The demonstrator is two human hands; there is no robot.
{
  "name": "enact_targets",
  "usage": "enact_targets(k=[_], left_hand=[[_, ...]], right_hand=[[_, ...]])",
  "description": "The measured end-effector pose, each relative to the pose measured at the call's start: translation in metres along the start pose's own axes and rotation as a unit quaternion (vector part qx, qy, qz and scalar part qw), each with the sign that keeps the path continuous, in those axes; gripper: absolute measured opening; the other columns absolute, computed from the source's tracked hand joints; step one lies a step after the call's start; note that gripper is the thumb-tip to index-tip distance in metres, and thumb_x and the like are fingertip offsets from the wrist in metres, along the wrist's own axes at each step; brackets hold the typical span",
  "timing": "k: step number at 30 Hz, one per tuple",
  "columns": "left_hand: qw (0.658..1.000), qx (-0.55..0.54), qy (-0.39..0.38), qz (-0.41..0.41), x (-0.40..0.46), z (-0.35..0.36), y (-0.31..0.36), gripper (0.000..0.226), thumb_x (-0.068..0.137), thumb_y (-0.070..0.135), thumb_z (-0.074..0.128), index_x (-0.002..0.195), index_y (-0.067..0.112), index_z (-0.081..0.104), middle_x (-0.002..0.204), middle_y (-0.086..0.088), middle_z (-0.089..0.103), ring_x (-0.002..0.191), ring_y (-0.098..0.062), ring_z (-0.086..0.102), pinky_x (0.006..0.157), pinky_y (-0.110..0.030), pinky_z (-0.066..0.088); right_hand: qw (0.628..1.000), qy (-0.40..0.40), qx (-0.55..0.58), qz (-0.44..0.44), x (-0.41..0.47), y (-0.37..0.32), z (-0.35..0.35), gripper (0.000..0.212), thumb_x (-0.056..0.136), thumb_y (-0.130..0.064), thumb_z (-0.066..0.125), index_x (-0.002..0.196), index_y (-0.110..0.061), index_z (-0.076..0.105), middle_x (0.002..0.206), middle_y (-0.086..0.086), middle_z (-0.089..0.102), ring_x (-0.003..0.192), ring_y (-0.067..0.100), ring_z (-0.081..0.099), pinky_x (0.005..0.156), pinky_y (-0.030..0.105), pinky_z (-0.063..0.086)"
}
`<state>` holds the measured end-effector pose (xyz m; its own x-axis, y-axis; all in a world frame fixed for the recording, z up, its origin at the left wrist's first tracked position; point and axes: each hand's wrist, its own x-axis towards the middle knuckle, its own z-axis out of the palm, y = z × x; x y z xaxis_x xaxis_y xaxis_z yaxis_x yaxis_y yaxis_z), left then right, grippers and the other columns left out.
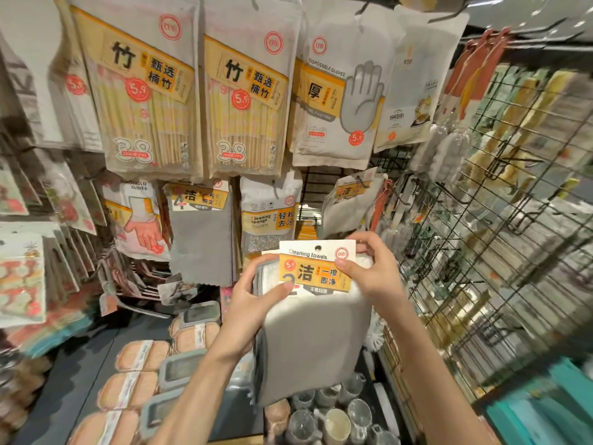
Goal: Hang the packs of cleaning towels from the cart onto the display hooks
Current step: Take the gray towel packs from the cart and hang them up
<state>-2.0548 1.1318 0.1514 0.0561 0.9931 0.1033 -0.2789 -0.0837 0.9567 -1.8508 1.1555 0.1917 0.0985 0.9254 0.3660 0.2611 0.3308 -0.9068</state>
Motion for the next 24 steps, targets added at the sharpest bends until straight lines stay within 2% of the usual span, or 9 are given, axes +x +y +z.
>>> enact_targets(k=[2, 5, 7, 10, 12, 15, 17, 20, 24], left_hand=[[1.000, 0.006, 0.010, 0.002, 0.000, 0.006, 0.002, 0.038, 0.072, 0.020, 0.080, 0.101, 0.039, 0.065, 0.115, -0.002, 0.071, 0.113, -0.026, 0.064, 0.095, -0.040, 0.053], [0.999, 0.015, 0.036, -0.005, 0.004, 0.014, 0.001, 0.050, 0.066, 0.031, 0.086, 0.109, 0.038, 0.061, 0.124, -0.002, 0.066, 0.121, -0.025, 0.058, 0.105, -0.051, 0.043], [0.998, 0.030, 0.052, -0.004, 0.007, 0.022, 0.000, 0.053, 0.064, 0.035, 0.081, 0.112, 0.039, 0.060, 0.127, 0.000, 0.064, 0.124, -0.024, 0.055, 0.106, -0.052, 0.041], [0.997, 0.032, 0.067, -0.003, 0.008, 0.032, -0.002, 0.057, 0.056, 0.046, 0.083, 0.108, 0.049, 0.059, 0.131, 0.002, 0.060, 0.126, -0.022, 0.053, 0.107, -0.051, 0.040], [0.996, 0.045, 0.080, -0.002, 0.009, 0.036, -0.003, 0.051, 0.057, 0.049, 0.083, 0.099, 0.059, 0.058, 0.133, 0.007, 0.058, 0.128, -0.020, 0.050, 0.108, -0.050, 0.039], [0.993, 0.060, 0.099, 0.011, 0.012, 0.038, -0.005, 0.043, 0.066, 0.044, 0.084, 0.100, 0.055, 0.060, 0.128, 0.018, 0.057, 0.130, -0.018, 0.046, 0.110, -0.049, 0.035], [0.992, 0.059, 0.110, 0.019, 0.014, 0.039, -0.007, 0.039, 0.073, 0.035, 0.081, 0.104, 0.049, 0.061, 0.126, 0.021, 0.057, 0.130, -0.016, 0.045, 0.112, -0.048, 0.034], [0.993, 0.046, 0.109, 0.020, 0.018, 0.041, -0.010, 0.036, 0.079, 0.026, 0.079, 0.106, 0.044, 0.062, 0.130, 0.011, 0.059, 0.127, -0.021, 0.051, 0.107, -0.049, 0.041], [0.992, 0.029, 0.118, 0.015, 0.025, 0.042, -0.011, 0.036, 0.080, 0.019, 0.076, 0.104, 0.043, 0.064, 0.123, -0.002, 0.065, 0.108, -0.023, 0.065, 0.088, -0.037, 0.055]], right_hand=[[1.000, 0.001, -0.006, 0.010, 0.003, -0.001, -0.007, 0.035, 0.075, -0.002, 0.075, 0.090, -0.029, 0.059, 0.086, -0.003, 0.063, 0.078, 0.003, 0.063, 0.068, 0.021, 0.053], [1.000, 0.000, 0.014, 0.028, 0.010, -0.001, -0.018, 0.036, 0.076, -0.002, 0.073, 0.095, -0.028, 0.059, 0.094, 0.001, 0.063, 0.089, 0.010, 0.063, 0.068, 0.017, 0.052], [1.000, -0.008, 0.010, 0.029, 0.016, -0.002, -0.025, 0.035, 0.077, -0.006, 0.074, 0.101, -0.026, 0.059, 0.097, -0.001, 0.064, 0.094, 0.006, 0.061, 0.069, 0.010, 0.048], [1.000, -0.020, 0.013, 0.017, 0.024, -0.003, -0.033, 0.037, 0.077, -0.007, 0.074, 0.100, -0.031, 0.058, 0.096, -0.005, 0.064, 0.088, -0.008, 0.059, 0.067, 0.005, 0.045], [0.999, -0.022, 0.025, 0.009, 0.031, -0.002, -0.039, 0.037, 0.077, -0.006, 0.073, 0.099, -0.032, 0.058, 0.095, -0.007, 0.065, 0.090, -0.007, 0.059, 0.067, 0.008, 0.048], [0.999, -0.020, 0.046, 0.008, 0.043, 0.002, -0.047, 0.037, 0.079, -0.006, 0.073, 0.100, -0.034, 0.058, 0.097, -0.004, 0.064, 0.094, 0.002, 0.062, 0.069, 0.015, 0.052], [0.999, -0.028, 0.046, 0.008, 0.050, 0.005, -0.050, 0.038, 0.079, -0.008, 0.073, 0.101, -0.035, 0.058, 0.099, -0.003, 0.063, 0.091, 0.002, 0.065, 0.067, 0.014, 0.053], [0.999, -0.025, 0.030, 0.001, 0.060, 0.010, -0.051, 0.037, 0.079, -0.011, 0.073, 0.101, -0.036, 0.058, 0.101, -0.003, 0.063, 0.087, -0.005, 0.063, 0.062, 0.007, 0.047], [1.000, -0.002, 0.026, 0.013, 0.076, 0.021, -0.054, 0.036, 0.080, -0.011, 0.072, 0.108, -0.027, 0.058, 0.103, -0.002, 0.063, 0.098, 0.011, 0.061, 0.063, 0.007, 0.047]])
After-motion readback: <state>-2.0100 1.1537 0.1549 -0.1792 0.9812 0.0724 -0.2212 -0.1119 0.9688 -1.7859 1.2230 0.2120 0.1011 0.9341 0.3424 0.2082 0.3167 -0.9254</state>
